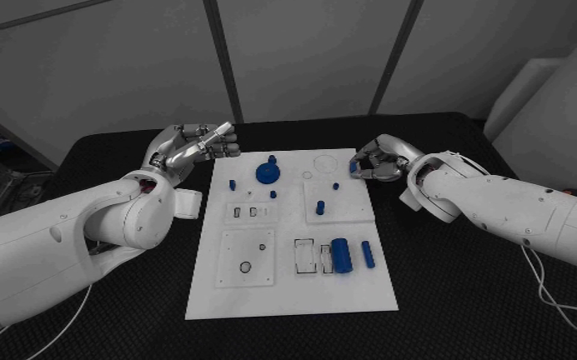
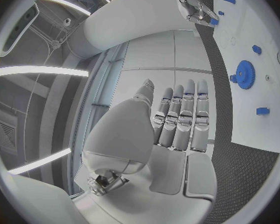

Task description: Assemble the parts on the task board

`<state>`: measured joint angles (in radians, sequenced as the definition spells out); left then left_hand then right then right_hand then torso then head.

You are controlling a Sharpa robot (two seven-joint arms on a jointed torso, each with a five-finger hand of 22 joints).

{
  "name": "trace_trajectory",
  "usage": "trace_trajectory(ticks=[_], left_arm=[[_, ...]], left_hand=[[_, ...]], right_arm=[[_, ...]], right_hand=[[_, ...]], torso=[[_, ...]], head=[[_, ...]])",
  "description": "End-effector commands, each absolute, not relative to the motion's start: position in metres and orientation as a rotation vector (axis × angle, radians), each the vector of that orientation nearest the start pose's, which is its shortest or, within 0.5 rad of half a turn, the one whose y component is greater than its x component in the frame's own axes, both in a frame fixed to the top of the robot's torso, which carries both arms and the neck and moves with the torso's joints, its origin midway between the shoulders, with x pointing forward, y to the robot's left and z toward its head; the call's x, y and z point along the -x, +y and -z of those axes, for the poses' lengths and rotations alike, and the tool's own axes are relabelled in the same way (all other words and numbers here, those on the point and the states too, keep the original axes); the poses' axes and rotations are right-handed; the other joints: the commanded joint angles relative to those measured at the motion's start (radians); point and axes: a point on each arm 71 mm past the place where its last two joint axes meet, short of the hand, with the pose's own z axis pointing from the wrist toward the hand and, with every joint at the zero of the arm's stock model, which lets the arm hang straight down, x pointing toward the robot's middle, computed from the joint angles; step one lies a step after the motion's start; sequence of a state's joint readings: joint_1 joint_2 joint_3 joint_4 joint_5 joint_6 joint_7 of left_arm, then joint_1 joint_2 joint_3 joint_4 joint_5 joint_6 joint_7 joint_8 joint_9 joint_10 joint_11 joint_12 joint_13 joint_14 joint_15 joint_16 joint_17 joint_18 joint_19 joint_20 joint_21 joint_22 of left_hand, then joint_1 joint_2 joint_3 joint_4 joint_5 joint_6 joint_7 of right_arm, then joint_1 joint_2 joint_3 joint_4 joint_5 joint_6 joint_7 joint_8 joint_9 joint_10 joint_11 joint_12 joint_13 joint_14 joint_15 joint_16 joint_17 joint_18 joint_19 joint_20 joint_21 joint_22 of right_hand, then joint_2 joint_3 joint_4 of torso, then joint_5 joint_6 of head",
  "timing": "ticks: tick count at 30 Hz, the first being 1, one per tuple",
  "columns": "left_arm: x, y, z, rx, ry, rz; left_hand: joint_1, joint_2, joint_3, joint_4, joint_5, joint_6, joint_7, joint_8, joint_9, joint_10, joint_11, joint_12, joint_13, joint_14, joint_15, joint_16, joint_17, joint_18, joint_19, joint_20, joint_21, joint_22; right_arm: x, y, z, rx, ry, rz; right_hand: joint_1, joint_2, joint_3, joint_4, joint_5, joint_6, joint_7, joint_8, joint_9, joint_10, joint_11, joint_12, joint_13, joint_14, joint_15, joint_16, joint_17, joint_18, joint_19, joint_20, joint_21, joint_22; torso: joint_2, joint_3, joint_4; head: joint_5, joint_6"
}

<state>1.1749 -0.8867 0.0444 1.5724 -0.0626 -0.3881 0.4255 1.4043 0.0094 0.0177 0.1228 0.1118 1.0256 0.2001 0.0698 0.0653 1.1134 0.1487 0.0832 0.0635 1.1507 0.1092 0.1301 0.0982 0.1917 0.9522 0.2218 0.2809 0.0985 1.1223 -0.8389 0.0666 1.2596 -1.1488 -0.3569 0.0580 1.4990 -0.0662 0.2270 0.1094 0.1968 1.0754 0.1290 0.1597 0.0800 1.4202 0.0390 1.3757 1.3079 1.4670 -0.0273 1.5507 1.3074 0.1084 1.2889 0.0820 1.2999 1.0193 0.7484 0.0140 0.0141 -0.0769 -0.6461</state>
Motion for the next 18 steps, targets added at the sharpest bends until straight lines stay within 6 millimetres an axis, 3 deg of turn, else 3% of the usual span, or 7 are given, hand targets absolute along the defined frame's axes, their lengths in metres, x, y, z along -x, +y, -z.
trace_trajectory(ticks=[1,10,18], left_arm=[[-0.488,0.221,0.151,1.046,1.297,1.542],[-0.489,0.224,0.151,1.048,1.295,1.534],[-0.491,0.227,0.152,1.051,1.293,1.525]], left_hand=[[-0.001,-0.001,0.0,-0.006,-0.004,0.001,0.005,-0.007,-0.001,0.002,0.003,-0.006,0.001,0.006,-0.001,-0.005,0.002,-0.008,0.006,0.0,-0.004,-0.002],[-0.001,-0.001,0.0,-0.007,-0.004,0.0,0.005,-0.007,-0.001,0.002,0.003,-0.007,0.001,0.006,0.0,-0.006,0.002,-0.008,0.006,0.0,-0.004,-0.002],[0.0,-0.001,0.0,-0.007,-0.004,0.0,0.004,-0.007,-0.001,0.002,0.003,-0.007,0.001,0.006,0.0,-0.006,0.002,-0.008,0.006,0.0,-0.005,-0.002]], right_arm=[[-0.526,-0.284,0.195,-0.274,1.566,-0.687],[-0.517,-0.274,0.189,-0.31,1.569,-0.702],[-0.506,-0.235,0.17,-0.283,1.577,-0.739]], right_hand=[[-0.005,0.019,0.009,0.0,0.009,0.024,-0.016,0.015,0.013,0.001,-0.007,0.006,0.046,0.096,-0.008,0.005,0.23,-0.003,0.0,-0.006,0.007,0.003],[-0.011,0.018,0.017,-0.004,0.019,0.023,-0.017,0.015,0.013,0.002,-0.009,0.007,0.047,0.097,-0.009,0.007,0.234,-0.003,0.002,-0.008,0.008,0.005],[-0.015,0.017,0.018,-0.004,0.018,0.023,-0.017,0.016,0.013,0.005,-0.009,0.009,0.049,0.098,-0.01,0.009,0.238,-0.005,0.006,-0.009,0.013,0.014]], torso=[[0.0,-0.0001,0.0002],[-0.002,-0.0014,-0.0011],[-0.004,-0.0026,0.0005]], head=[[0.003,-0.001],[0.006,0.001],[0.017,0.001]])
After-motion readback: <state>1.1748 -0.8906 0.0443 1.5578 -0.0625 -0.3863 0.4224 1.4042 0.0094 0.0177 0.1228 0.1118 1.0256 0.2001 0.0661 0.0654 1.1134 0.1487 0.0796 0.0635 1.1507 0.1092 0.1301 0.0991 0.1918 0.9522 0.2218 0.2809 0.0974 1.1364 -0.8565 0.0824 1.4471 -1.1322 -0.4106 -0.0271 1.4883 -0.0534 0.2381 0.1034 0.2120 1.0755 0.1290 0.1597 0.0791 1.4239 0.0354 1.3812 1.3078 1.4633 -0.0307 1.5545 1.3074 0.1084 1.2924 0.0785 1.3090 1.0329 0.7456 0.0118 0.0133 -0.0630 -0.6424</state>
